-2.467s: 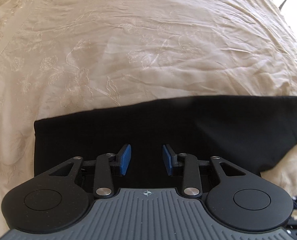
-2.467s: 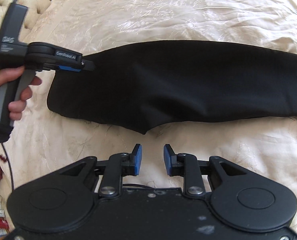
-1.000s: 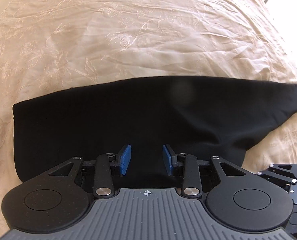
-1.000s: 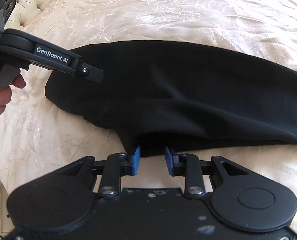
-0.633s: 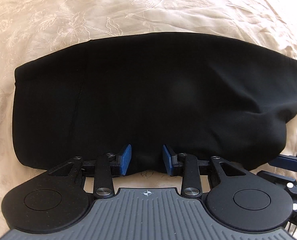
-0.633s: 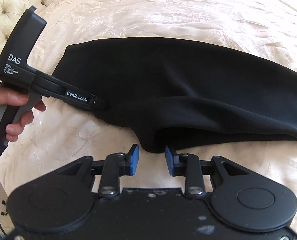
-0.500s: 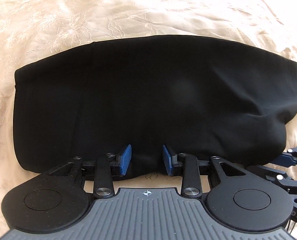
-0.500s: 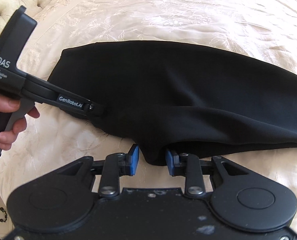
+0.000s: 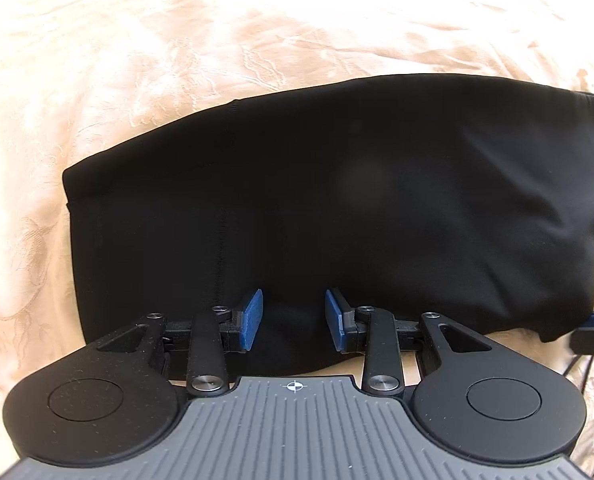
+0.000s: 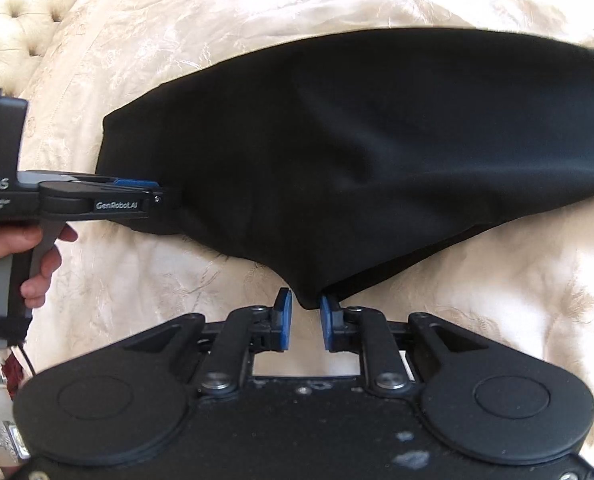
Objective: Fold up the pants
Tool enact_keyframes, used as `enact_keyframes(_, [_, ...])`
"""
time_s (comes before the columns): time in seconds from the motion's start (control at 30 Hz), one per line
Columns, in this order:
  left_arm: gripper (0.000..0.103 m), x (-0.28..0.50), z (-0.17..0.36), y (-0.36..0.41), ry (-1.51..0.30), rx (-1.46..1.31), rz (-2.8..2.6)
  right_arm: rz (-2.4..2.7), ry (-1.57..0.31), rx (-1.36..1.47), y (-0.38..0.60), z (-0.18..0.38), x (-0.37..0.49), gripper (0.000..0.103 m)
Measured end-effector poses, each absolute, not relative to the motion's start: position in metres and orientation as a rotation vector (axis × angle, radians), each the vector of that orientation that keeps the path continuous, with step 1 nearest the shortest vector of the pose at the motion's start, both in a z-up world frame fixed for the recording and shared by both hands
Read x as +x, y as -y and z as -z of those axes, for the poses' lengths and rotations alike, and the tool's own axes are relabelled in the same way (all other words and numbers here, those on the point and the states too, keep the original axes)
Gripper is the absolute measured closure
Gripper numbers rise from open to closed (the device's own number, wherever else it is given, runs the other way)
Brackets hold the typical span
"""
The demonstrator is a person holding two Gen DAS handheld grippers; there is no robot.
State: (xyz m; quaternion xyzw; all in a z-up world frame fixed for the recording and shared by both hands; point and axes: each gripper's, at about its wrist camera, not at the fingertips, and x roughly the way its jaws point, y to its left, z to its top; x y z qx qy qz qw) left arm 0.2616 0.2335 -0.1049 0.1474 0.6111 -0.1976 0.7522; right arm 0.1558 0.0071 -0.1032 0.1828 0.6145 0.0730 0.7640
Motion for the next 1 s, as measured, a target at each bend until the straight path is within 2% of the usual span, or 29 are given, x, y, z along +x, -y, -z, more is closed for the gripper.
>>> enact_keyframes(0.13, [0.069, 0.267, 0.105, -0.237, -1.344, 0.306, 0.454, -0.143, -1.162, 0.318, 0.002, 0.059, 0.146, 0.084])
enact_keyframes(0.23, [0.069, 0.269, 0.102, -0.238, -1.350, 0.305, 0.456, -0.066, -1.088, 0.318, 0.006, 0.059, 0.161, 0.088])
enact_keyframes(0.3, [0.069, 0.281, 0.103, -0.234, -1.352, 0.307, 0.445, -0.017, -1.115, 0.298, 0.007, 0.078, 0.172, 0.090])
enact_keyframes(0.4, [0.069, 0.276, 0.091, -0.226, -1.339, 0.304, 0.402, -0.016, -1.291, 0.287, 0.002, 0.128, 0.182, 0.094])
enact_keyframes(0.47, [0.069, 0.273, 0.076, -0.224, -1.306, 0.282, 0.408, -0.010, -1.320, 0.265, -0.001, 0.142, 0.175, 0.095])
enact_keyframes(0.7, [0.069, 0.238, 0.046, -0.169, -1.207, 0.208, 0.523, 0.005, -1.227, 0.314, 0.019, 0.102, 0.155, 0.092])
enact_keyframes(0.87, [0.069, 0.212, 0.069, -0.117, -1.200, 0.258, 0.634, 0.098, -1.234, 0.417, 0.042, 0.098, 0.142, 0.090])
enact_keyframes(1.0, [0.068, 0.193, 0.110, -0.106, -1.219, 0.355, 0.631, 0.183, -1.212, 0.450, 0.066, 0.091, 0.123, 0.090])
